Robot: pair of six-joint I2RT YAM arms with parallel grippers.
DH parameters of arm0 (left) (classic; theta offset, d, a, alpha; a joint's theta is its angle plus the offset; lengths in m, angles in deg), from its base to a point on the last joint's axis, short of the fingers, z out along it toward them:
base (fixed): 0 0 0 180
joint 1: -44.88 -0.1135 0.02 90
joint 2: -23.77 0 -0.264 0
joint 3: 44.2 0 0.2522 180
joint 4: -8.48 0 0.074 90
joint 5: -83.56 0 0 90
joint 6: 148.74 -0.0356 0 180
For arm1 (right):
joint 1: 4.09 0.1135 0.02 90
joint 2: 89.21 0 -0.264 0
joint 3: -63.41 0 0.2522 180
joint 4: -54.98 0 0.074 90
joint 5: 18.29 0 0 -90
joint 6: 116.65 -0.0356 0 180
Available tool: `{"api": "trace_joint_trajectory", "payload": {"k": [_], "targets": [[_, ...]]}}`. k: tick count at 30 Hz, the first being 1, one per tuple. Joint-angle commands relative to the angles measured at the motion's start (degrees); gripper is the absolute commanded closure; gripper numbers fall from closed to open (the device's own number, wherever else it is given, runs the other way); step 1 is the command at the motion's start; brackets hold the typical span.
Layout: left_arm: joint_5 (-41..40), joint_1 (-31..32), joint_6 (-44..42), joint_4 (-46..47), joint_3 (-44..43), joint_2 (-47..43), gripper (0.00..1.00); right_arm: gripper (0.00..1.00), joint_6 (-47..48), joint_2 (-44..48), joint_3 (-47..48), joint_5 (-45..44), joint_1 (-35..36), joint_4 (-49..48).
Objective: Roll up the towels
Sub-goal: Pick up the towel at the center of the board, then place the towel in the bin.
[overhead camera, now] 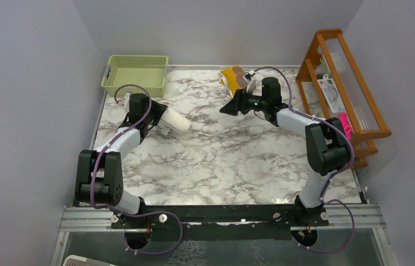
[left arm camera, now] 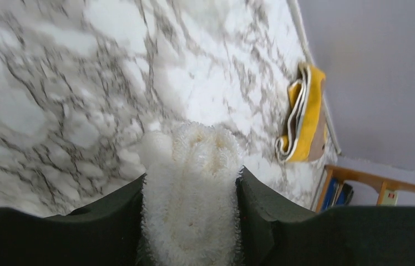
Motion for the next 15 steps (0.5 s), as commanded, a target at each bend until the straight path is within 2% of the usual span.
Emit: {"api": "trace_joint_trajectory", "payload": {"k": [1,4,7,12,15], "targets": [[2.5,-5.4,-3.3,0.5,-7.2,0.0,0.56,0.26,1.2,4.2,-2.1,-2.5,1.5,-1.3],[4.8,-9.0,-3.0,1.0,-13.5,3.3,0.56,0.26,0.5,5.9,-3.8,-2.2,1.5,-2.4],[6.5,-12.1,-4.7,1.2,-24.0,8.5,0.56,0.26,0.1,7.4,-5.4,-1.8,1.5,-2.7],[9.7,-14.8,-11.1,-8.9,-48.4,23.1,0.57,0.26,-0.7,9.8,-8.5,-1.0,1.5,-3.7],[10.5,-15.9,-11.3,-9.1,-55.4,29.3,0.58,0.26,-0.9,10.3,-9.6,-0.5,1.4,-4.2]]}}
